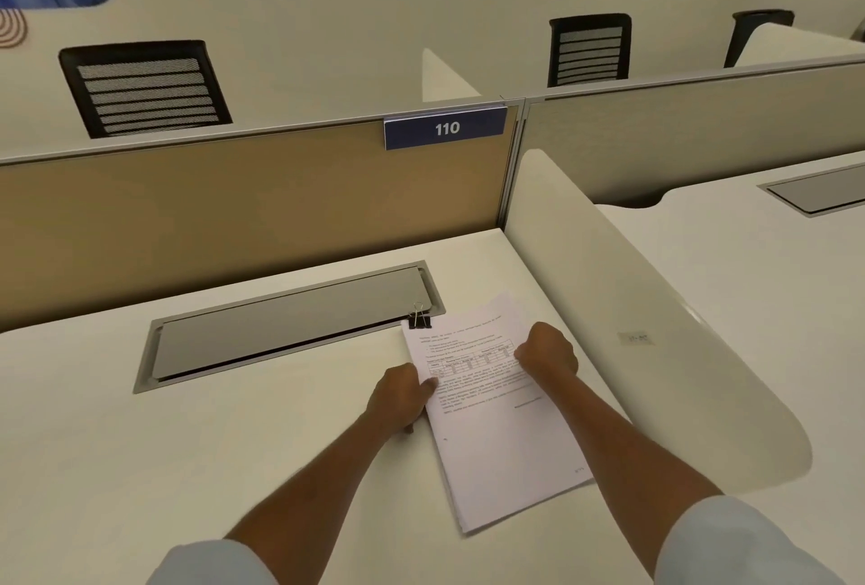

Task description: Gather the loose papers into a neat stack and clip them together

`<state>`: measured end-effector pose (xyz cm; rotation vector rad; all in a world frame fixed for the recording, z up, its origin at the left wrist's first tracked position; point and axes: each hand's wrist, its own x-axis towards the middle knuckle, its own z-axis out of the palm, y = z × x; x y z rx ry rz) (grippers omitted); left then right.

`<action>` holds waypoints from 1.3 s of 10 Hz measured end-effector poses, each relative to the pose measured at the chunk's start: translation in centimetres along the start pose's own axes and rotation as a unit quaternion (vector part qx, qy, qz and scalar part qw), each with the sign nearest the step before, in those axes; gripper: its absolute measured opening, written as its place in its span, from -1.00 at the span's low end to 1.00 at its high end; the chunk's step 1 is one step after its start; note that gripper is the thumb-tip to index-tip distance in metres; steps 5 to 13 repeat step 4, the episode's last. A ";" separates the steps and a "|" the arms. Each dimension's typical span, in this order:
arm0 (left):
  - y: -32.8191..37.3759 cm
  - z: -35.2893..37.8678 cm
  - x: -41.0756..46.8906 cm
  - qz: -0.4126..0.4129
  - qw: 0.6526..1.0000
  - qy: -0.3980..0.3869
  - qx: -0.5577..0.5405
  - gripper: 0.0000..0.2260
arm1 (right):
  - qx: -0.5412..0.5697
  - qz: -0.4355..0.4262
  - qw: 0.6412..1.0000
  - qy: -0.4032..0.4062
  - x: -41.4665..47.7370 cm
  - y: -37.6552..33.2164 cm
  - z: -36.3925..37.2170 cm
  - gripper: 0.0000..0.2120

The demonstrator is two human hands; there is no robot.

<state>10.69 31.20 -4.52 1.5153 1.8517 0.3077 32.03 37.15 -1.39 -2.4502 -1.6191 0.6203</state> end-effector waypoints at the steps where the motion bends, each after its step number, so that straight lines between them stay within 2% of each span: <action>1: 0.1 -0.7 -0.5 0.008 0.998 -0.034 0.049 -0.72 | -0.011 -0.004 1.000 0.019 -0.3 0.1 0.2 -0.96; 2: 0.3 -1.4 -1.1 0.033 0.989 -0.041 0.136 -0.69 | -0.042 -0.017 0.998 0.036 -0.7 0.0 0.6 -0.68; 3: 0.4 -2.3 -3.1 0.092 0.953 0.021 0.289 -0.64 | -0.090 -0.059 0.993 0.047 -2.1 -0.6 0.6 -0.41; 4: 0.1 -3.4 -5.2 0.165 0.911 0.126 0.356 -0.65 | -0.131 -0.167 0.974 0.084 -4.2 -1.9 0.9 -0.23; 13: 0.1 -3.4 -5.2 0.165 0.911 0.126 0.356 -0.65 | -0.131 -0.167 0.974 0.084 -4.2 -1.9 0.9 -0.23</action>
